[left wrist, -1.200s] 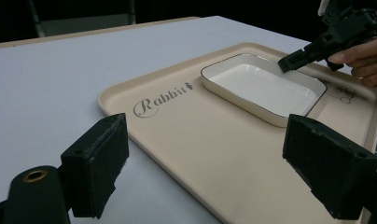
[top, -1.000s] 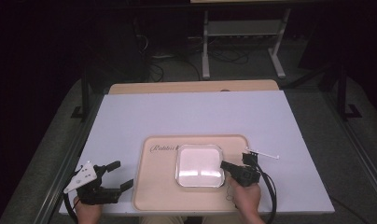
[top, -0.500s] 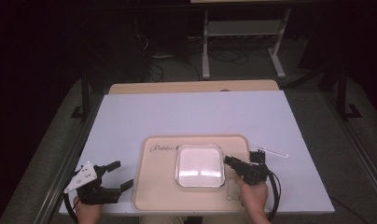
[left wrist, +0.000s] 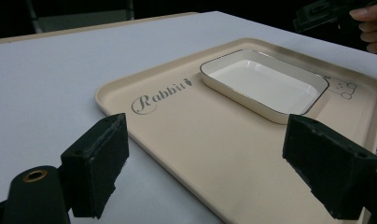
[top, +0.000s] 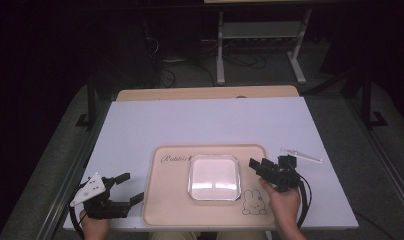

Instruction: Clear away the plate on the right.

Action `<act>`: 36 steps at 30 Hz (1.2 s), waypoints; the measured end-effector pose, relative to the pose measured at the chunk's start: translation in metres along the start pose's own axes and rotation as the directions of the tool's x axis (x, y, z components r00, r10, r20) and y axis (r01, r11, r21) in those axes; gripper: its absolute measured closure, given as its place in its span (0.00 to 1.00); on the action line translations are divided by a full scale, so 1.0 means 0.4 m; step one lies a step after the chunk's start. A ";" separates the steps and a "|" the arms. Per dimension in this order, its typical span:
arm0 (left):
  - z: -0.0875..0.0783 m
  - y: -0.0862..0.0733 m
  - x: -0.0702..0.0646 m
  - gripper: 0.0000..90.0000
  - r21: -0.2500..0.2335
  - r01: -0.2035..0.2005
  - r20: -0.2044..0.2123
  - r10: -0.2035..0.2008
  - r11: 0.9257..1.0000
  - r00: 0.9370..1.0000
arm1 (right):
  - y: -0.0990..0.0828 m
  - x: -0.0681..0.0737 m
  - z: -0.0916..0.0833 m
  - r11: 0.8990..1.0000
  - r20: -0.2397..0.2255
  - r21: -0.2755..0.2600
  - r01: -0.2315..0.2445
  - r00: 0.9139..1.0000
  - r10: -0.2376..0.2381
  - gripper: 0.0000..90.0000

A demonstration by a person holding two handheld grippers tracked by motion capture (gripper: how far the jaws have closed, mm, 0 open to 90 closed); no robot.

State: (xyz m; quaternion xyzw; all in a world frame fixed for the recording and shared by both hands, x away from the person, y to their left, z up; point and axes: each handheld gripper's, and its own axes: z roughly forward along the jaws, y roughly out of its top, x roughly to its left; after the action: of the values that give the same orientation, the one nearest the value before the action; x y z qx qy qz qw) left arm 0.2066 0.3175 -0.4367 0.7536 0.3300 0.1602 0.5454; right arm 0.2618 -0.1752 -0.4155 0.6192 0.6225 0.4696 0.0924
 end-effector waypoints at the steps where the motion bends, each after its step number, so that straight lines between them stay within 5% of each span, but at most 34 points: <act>1: 0.000 0.000 0.000 0.16 0.002 0.001 -0.001 -0.001 1.000 1.000 | 0.003 -0.001 -0.001 1.000 0.004 -0.002 0.014 1.000 -0.014 0.48; 7: 0.002 -0.001 0.000 0.16 0.005 0.000 0.002 0.000 1.000 1.000 | 0.014 -0.013 -0.002 0.993 0.000 -0.017 0.120 0.993 -0.120 0.40; 17: 0.004 -0.003 0.000 0.16 0.011 0.003 -0.003 -0.003 1.000 1.000 | 0.042 -0.049 -0.026 0.949 -0.059 -0.090 0.303 0.949 -0.308 0.29; 36: 0.005 -0.002 -0.003 0.16 0.016 -0.005 -0.018 0.006 1.000 1.000 | 0.058 -0.152 -0.111 0.877 -0.050 -0.113 0.468 0.879 -0.475 0.23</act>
State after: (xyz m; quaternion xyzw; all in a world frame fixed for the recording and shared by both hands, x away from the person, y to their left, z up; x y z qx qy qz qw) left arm 0.2067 0.3156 -0.4379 0.7573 0.3341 0.1658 0.5361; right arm 0.2598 -0.2531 -0.4034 0.4254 0.7340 0.4859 0.2103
